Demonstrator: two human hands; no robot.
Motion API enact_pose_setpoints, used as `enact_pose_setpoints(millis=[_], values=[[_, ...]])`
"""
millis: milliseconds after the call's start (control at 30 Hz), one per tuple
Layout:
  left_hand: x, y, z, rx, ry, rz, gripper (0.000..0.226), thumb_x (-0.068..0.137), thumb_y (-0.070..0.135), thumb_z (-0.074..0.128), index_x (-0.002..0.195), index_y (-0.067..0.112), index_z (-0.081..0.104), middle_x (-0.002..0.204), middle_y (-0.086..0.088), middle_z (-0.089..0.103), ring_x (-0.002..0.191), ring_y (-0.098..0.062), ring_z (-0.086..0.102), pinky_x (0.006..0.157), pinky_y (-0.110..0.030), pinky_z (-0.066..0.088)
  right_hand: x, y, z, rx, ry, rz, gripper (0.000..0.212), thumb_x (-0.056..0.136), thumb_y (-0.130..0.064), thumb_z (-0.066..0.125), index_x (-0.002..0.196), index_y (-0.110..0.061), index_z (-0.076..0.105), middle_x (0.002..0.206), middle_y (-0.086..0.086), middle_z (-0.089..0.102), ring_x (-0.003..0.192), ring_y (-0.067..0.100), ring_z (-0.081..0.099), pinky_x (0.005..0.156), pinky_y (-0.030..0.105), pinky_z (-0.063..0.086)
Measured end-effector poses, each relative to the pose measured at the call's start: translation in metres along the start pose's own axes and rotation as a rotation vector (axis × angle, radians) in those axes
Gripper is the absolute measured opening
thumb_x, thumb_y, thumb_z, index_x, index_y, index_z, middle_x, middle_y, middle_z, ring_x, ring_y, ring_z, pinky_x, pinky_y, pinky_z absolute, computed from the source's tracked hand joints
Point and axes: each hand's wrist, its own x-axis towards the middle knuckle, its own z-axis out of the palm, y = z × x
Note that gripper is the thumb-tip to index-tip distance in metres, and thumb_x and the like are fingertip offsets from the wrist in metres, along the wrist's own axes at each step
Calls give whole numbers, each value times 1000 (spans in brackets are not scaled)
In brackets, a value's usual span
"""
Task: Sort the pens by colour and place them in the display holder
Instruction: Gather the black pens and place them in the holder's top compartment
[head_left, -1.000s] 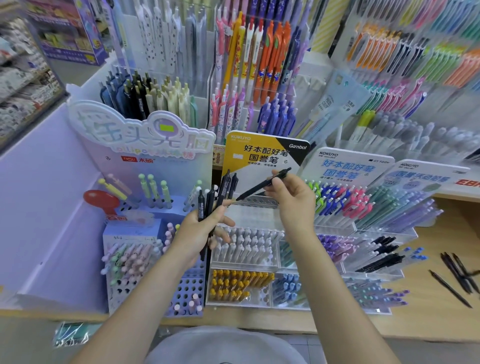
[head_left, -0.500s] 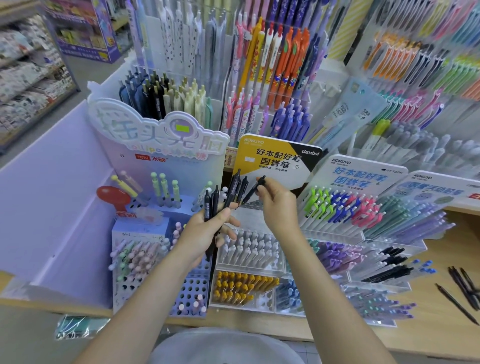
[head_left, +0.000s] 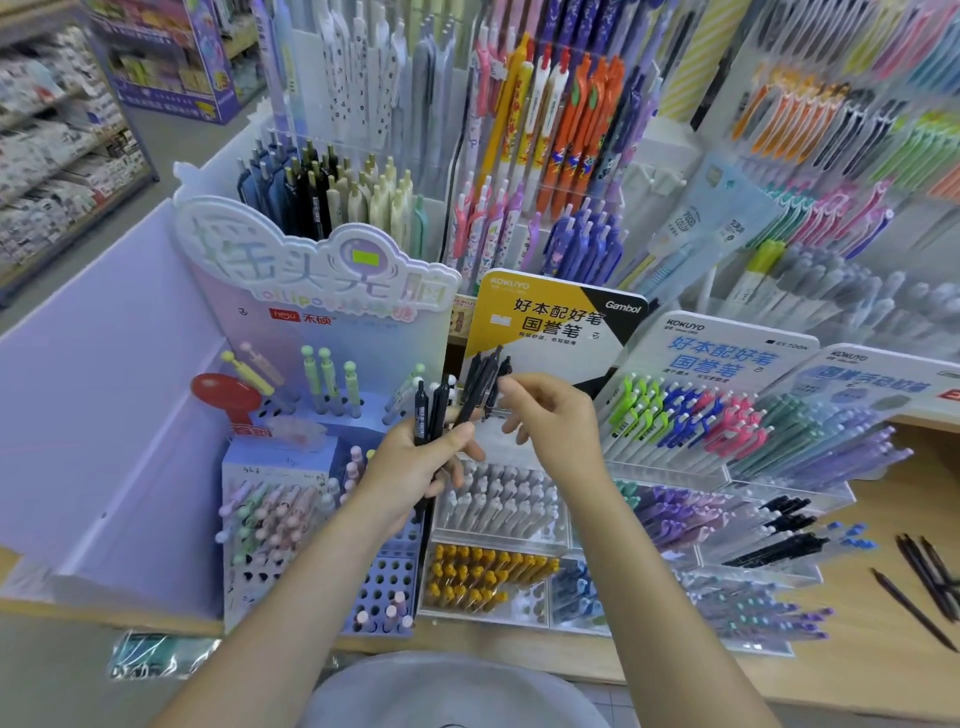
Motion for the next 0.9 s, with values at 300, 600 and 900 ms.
enact_pose_setpoints(millis=[300,600,900], values=[[7,-2,19,110,18,-14,17,97,22,63,114,25,68,80,-3,72,55,-15,55,43,-18,36,-10,-5,-14,137,74,29,19,96,-24,62,85,-11,69,71,11,70,62,19,65,67,39,57],[12,-4,11,95,-71,-54,25,105,26,46,119,16,64,86,-10,69,58,-14,56,45,-22,32,9,9,-29,143,254,-103,23,97,-4,55,104,-25,63,92,-1,73,87,16,72,84,42,59],[9,1,8,132,-58,-29,21,103,32,51,117,23,64,64,-2,54,45,-14,36,44,-24,29,22,26,-12,-160,176,-185,20,96,-11,58,114,-19,64,93,0,73,87,16,70,82,44,57]])
